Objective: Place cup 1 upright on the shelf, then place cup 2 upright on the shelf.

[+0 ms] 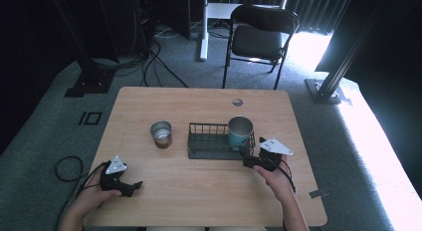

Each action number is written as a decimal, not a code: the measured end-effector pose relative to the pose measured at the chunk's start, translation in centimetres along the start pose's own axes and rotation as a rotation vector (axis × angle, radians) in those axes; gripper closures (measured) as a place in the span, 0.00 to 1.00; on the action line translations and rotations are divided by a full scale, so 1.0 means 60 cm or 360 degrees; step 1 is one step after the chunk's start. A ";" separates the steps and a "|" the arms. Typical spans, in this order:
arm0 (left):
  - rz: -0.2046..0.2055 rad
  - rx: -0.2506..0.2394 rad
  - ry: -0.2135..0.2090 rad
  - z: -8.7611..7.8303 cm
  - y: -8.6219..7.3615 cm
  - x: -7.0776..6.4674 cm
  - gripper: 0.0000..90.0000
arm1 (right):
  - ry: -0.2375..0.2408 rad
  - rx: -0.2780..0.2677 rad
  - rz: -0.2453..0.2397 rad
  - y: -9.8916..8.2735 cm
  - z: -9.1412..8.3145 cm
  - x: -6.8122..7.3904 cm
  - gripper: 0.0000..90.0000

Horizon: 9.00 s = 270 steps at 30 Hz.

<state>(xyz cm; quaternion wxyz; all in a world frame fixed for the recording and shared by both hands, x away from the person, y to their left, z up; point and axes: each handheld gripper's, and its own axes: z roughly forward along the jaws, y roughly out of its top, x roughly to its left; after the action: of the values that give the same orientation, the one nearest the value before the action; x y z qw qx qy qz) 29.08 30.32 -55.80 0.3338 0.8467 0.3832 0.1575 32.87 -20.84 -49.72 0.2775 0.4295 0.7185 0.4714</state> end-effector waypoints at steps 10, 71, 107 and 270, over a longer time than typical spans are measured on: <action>-0.0002 -0.0002 0.0000 0.000 0.000 0.000 0.00 | -0.0012 0.0036 0.0008 -0.030 -0.009 -0.011 0.12; -0.0003 -0.0002 0.0000 0.000 0.000 0.000 0.00 | -0.0036 0.0554 0.0020 -0.138 -0.060 -0.081 0.12; 0.0059 0.0004 -0.0056 -0.004 -0.003 -0.005 0.00 | -0.0013 0.0555 0.0008 -0.139 -0.061 -0.079 0.12; 0.0008 -0.0635 -0.0060 0.044 0.307 0.003 0.21 | -0.0013 0.0555 0.0008 -0.139 -0.061 -0.079 0.12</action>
<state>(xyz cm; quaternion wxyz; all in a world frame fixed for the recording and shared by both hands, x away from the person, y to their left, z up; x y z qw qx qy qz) 40.59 20.34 -45.07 0.5018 0.7674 0.3360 0.2153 29.23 -28.18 -55.89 0.2004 0.4748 0.7872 0.3386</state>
